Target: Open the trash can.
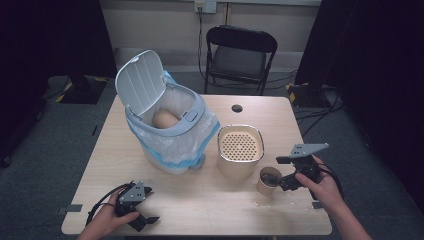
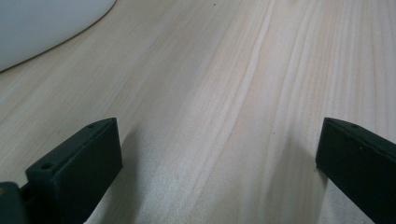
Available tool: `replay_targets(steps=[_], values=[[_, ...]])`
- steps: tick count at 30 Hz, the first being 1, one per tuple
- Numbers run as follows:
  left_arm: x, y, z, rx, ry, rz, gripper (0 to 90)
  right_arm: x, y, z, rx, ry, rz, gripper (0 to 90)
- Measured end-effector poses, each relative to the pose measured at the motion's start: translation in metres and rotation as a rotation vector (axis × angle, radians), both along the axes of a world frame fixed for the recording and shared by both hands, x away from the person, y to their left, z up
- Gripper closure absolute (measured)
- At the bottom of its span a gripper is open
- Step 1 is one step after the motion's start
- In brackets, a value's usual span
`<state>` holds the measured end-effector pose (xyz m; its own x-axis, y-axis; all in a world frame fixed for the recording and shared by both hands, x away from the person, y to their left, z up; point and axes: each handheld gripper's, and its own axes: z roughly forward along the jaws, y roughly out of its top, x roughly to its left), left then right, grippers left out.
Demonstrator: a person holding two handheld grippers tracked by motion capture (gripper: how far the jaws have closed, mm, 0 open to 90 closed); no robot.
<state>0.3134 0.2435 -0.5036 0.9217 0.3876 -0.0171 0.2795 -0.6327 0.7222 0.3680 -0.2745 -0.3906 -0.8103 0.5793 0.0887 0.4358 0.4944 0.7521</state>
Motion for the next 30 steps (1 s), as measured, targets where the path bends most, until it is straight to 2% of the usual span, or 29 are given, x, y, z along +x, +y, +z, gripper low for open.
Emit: replay_targets(steps=[10, 18, 30], values=[[0.000, 0.000, 0.000, 0.001, 0.000, 0.000, 0.0, -0.009, -0.010, -0.003, -0.022, -0.011, 0.004, 14.4], [0.000, 0.000, 0.000, 0.001, 0.001, 0.001, 0.0, -0.013, -0.019, -0.013, -0.009, -0.001, -0.016, 14.4], [0.000, 0.000, 0.000, 0.001, 0.000, 0.000, 0.0, -0.016, -0.024, -0.028, 0.019, 0.009, -0.014, 14.4]])
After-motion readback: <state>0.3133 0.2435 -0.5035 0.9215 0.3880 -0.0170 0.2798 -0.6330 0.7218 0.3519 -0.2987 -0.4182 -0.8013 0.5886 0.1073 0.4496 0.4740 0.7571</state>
